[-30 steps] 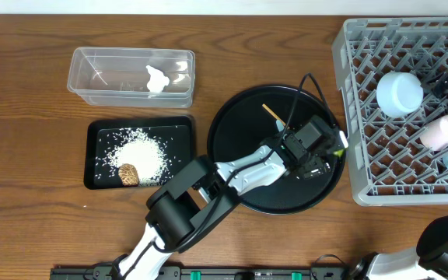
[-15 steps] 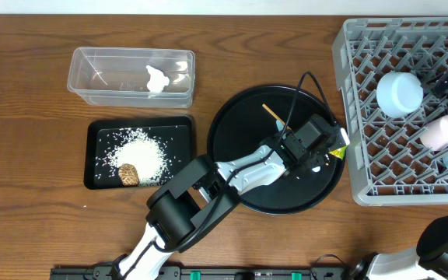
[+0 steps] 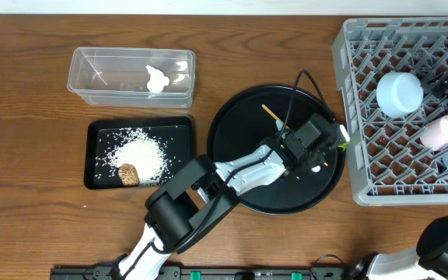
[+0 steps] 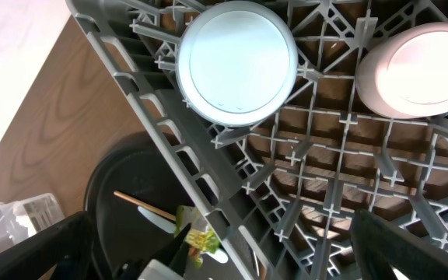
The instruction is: Sort waste into correct bins and load items into the dishwasher rack
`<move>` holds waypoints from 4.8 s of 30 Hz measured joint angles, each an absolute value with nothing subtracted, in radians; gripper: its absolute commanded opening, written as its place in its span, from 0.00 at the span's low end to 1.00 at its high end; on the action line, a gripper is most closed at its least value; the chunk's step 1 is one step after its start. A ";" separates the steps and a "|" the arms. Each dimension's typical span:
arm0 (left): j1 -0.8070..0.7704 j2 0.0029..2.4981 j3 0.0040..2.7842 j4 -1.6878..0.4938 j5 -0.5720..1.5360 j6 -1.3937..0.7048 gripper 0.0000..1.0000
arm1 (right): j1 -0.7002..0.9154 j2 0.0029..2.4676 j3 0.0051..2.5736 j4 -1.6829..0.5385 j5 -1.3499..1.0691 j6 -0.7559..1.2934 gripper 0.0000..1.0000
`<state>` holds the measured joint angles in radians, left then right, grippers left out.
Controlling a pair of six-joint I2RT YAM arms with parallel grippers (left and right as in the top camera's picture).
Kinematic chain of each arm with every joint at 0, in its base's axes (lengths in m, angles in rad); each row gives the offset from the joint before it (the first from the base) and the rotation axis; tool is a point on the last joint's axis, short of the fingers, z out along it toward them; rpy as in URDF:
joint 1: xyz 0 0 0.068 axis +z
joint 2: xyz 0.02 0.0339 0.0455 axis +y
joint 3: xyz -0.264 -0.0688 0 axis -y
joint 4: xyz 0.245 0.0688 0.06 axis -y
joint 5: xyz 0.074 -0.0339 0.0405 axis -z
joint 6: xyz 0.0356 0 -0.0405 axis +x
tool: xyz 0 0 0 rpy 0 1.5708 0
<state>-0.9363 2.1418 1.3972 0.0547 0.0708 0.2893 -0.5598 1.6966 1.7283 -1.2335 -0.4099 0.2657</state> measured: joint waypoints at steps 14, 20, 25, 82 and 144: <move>-0.798 1.834 1.397 0.046 -0.094 0.133 0.06 | -0.560 1.697 1.728 -1.234 -0.410 0.266 0.99; -0.586 1.826 1.397 0.027 -0.142 0.069 0.06 | -0.560 1.697 1.728 -1.234 -0.410 0.266 0.99; -0.379 1.826 1.397 0.026 -0.155 -0.030 0.06 | -0.560 1.697 1.728 -1.234 -0.410 0.266 0.99; -0.029 1.358 1.396 -0.913 -0.137 -0.423 0.98 | -0.560 1.697 1.728 -1.234 -0.410 0.266 0.99; -0.029 1.364 1.396 -1.102 -0.210 -0.339 0.98 | -0.560 1.697 1.729 -1.453 -0.490 0.324 0.99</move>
